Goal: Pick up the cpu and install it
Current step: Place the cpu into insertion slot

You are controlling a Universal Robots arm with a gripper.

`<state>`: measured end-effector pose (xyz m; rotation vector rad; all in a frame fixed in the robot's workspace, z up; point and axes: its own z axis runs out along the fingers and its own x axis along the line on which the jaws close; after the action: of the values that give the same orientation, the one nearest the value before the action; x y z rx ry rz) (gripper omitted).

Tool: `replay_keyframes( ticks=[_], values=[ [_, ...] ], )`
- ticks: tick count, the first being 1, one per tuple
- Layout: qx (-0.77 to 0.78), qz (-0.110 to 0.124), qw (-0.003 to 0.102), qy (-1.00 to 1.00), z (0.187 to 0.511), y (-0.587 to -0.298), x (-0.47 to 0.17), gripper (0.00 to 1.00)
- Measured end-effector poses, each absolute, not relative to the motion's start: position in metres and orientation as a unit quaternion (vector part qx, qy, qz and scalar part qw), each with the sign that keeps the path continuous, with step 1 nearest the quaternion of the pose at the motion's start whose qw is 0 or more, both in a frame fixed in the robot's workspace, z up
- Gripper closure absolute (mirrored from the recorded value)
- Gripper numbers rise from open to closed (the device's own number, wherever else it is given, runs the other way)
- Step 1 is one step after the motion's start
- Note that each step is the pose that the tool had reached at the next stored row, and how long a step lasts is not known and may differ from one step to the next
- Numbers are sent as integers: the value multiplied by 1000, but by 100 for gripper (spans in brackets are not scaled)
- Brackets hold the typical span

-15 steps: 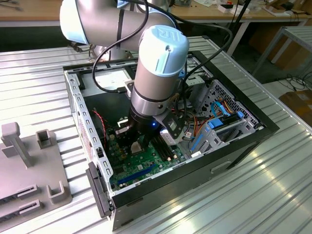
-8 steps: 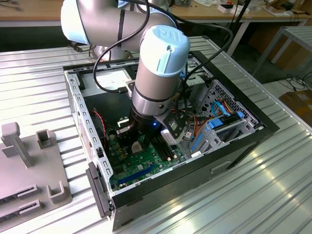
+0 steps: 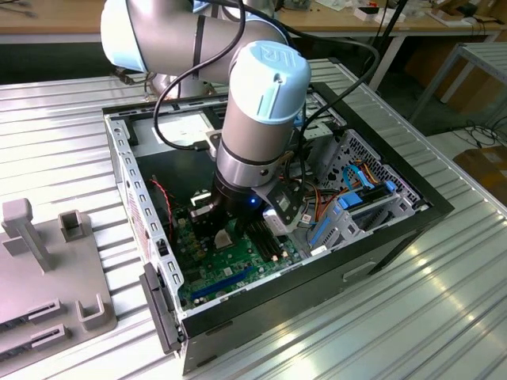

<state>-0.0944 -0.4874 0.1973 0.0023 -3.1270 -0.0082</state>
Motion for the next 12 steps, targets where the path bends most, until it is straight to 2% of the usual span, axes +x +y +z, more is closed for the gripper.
replay_keyframes(
  ticks=[12],
  values=[
    [1, -4, 7, -1000, 198, -487, -96, 39]
  ],
)
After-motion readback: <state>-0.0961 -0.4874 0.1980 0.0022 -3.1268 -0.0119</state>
